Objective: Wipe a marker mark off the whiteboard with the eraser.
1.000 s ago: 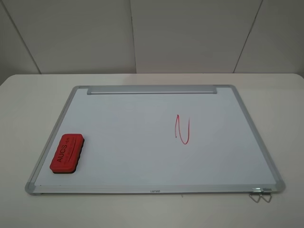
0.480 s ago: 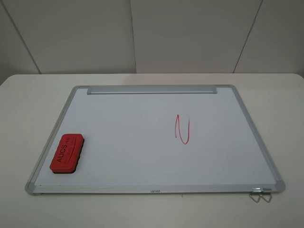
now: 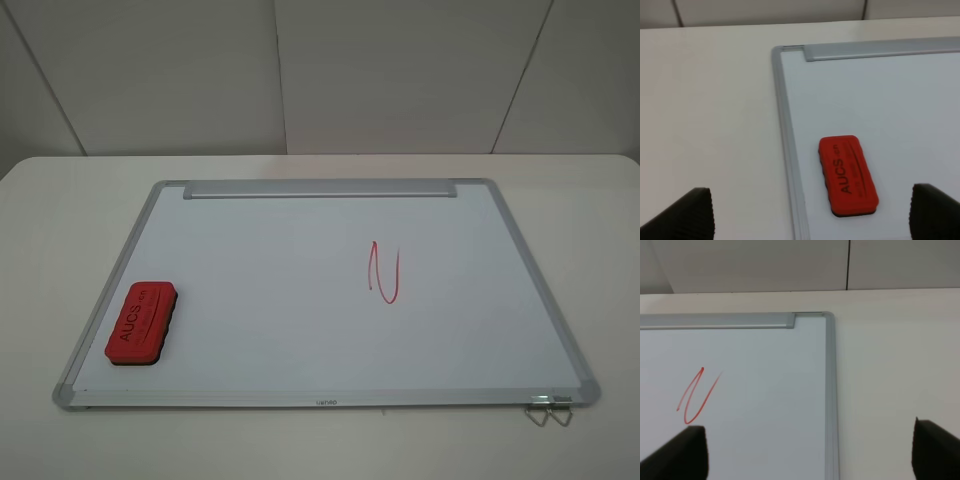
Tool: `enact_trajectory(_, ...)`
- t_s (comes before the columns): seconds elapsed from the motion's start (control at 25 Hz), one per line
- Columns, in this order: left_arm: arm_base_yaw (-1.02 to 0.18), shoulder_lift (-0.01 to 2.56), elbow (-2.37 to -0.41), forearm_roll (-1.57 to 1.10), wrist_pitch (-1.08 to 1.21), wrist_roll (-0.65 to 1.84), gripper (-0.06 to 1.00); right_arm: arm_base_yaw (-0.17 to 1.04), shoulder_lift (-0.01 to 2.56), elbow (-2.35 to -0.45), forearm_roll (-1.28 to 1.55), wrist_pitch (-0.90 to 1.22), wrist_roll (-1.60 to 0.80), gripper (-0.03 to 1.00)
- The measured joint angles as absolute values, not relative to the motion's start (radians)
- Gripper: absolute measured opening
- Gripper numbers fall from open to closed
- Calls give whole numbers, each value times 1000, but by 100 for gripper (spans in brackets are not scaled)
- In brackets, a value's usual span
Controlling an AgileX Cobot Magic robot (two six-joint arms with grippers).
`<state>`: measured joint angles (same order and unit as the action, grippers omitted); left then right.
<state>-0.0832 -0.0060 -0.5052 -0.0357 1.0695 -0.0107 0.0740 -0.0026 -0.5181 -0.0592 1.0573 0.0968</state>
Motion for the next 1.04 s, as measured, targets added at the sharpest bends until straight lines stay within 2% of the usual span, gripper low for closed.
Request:
enact_trajectory(0.16,-12,-6,-505,-36,1070,-11,77,74,-3,-518,-59,1057,97,72)
enact_trajectory(1.04,-10,-6,-505,-36,1070,-7,77,74,-3,-518,-59,1057,97,72)
